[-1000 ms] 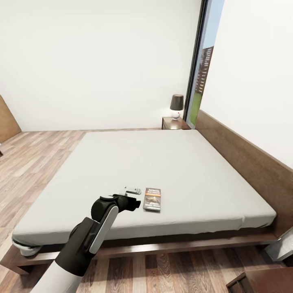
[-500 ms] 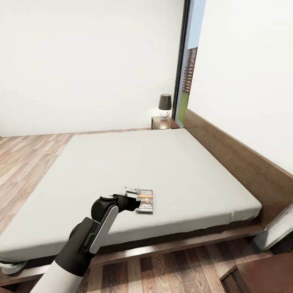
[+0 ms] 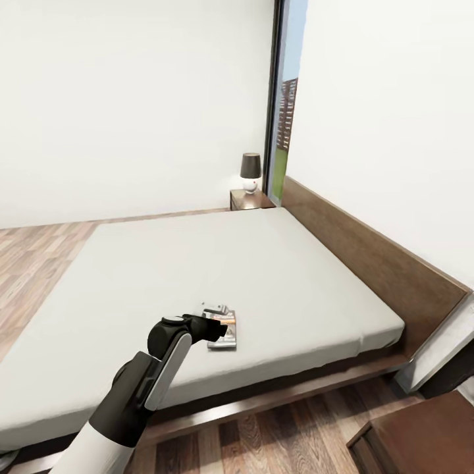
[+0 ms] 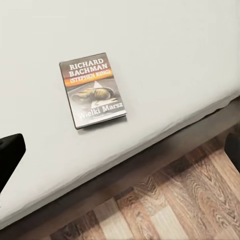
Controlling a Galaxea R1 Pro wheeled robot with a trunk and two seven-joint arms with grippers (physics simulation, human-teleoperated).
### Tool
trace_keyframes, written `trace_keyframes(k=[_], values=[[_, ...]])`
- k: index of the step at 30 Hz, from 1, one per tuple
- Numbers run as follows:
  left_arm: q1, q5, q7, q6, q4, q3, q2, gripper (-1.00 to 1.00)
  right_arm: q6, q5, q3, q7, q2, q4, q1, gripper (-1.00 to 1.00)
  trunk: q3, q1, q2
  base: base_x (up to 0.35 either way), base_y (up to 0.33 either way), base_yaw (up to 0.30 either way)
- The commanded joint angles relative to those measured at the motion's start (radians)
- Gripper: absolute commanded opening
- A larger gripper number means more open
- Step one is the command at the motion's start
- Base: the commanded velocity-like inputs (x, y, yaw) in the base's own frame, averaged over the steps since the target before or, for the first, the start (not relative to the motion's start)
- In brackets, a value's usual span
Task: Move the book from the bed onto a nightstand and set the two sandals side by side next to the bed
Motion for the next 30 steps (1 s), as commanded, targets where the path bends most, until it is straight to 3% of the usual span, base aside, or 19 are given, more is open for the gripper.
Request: trace_keyframes(k=[1,14,30], values=[[-0.001,0.01,0.01,0.003,-0.001,-0.001,0.0,1.0,-0.001,0.004,-0.007,0.007,0.001,-0.001,0.0,1.0,-0.001,0.0,-0.001,0.06,0.057,-0.032],[-0.002,0.011,0.009,0.003,0.0,-0.001,0.0,1.0,-0.001,0.004,-0.003,0.007,0.001,-0.001,0.0,1.0,-0.001,0.0,-0.001,0.128,0.123,-0.132],[-0.002,0.012,0.005,0.002,0.003,-0.001,0.0,1.0,-0.001,0.005,0.001,0.007,0.001,-0.001,0.0,1.0,-0.001,0.0,-0.001,0.09,0.058,-0.021]])
